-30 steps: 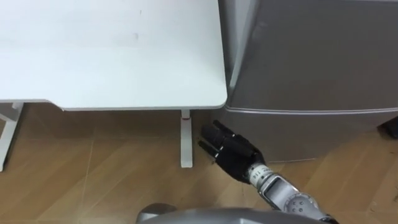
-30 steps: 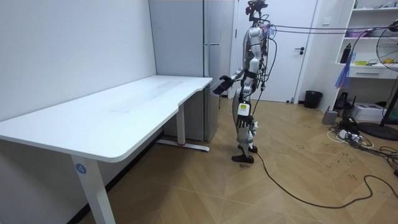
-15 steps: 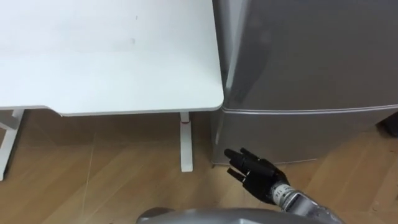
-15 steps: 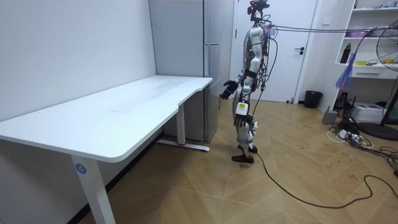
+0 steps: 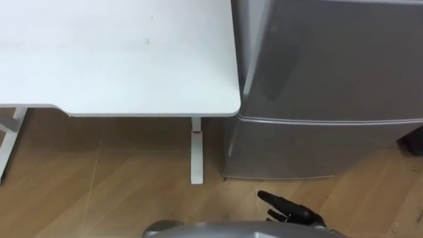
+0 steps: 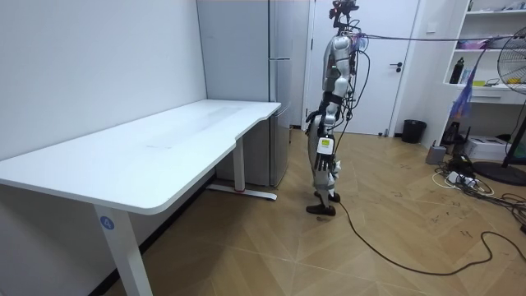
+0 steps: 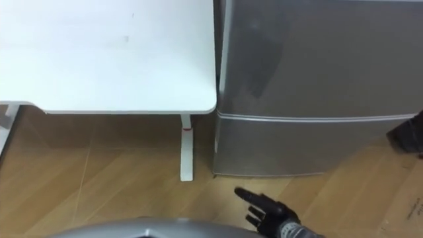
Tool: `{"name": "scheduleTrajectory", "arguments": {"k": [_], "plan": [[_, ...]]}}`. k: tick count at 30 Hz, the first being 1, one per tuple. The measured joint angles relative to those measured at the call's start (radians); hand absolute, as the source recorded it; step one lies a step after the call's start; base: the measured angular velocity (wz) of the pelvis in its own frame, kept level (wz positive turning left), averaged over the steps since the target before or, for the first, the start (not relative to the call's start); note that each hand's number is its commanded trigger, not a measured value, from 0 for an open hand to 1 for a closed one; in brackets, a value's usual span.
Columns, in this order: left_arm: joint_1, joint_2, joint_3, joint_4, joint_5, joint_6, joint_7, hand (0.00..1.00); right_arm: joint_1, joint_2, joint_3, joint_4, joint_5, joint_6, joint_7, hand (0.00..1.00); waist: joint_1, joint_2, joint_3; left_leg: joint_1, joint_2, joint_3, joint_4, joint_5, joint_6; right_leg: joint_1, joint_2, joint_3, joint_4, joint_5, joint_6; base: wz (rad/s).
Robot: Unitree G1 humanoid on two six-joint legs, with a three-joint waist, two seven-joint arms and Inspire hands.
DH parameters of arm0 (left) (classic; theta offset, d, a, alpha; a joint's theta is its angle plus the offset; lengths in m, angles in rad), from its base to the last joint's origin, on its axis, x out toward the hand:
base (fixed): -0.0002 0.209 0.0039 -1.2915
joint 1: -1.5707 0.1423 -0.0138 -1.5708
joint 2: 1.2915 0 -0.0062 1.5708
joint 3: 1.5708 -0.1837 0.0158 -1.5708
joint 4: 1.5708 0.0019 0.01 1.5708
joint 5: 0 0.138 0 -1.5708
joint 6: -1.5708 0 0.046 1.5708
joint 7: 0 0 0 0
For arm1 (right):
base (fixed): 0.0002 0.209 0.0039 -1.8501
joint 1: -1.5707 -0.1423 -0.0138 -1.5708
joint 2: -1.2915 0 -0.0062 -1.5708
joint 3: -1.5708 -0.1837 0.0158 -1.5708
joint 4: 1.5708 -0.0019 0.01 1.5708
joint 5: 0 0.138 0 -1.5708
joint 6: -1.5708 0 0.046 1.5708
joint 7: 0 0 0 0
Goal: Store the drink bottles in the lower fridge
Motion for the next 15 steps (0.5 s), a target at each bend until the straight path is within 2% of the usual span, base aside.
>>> {"name": "scheduleTrajectory", "arguments": {"k": [3,7,12,15], "plan": [[-0.006,0.000,0.006,0.001,-0.001,-0.004,0.000,0.00,-0.002,0.005,0.000,0.038,-0.113,-0.001,-0.007,0.00,0.001,-0.001,0.0004,0.000,0.000,0.000,0.000,0.000,0.000,-0.001,0.001,0.008,0.000,-0.001,-0.001,0.00],[-0.011,0.005,0.024,0.005,0.000,-0.020,0.001,0.00,-0.003,0.005,-0.017,0.074,-0.160,-0.003,-0.026,0.00,0.001,-0.005,0.0034,0.003,0.000,0.000,0.000,0.000,0.000,0.000,0.001,0.013,0.000,-0.001,-0.001,0.00],[-0.015,0.006,0.088,0.046,0.014,-0.037,-0.003,0.00,-0.003,0.016,-0.139,0.123,-0.248,-0.006,-0.040,0.00,-0.010,-0.006,0.0047,0.022,-0.004,-0.007,-0.002,-0.001,0.001,0.030,-0.002,0.002,-0.015,-0.004,0.001,0.05],[-0.018,0.007,0.092,0.062,0.038,-0.037,-0.005,0.00,-0.004,0.016,-0.155,0.123,-0.329,-0.022,-0.045,0.00,-0.011,-0.006,0.0047,0.020,-0.006,-0.011,-0.002,-0.002,0.002,0.029,-0.003,0.002,-0.014,-0.006,0.002,0.04]]}}
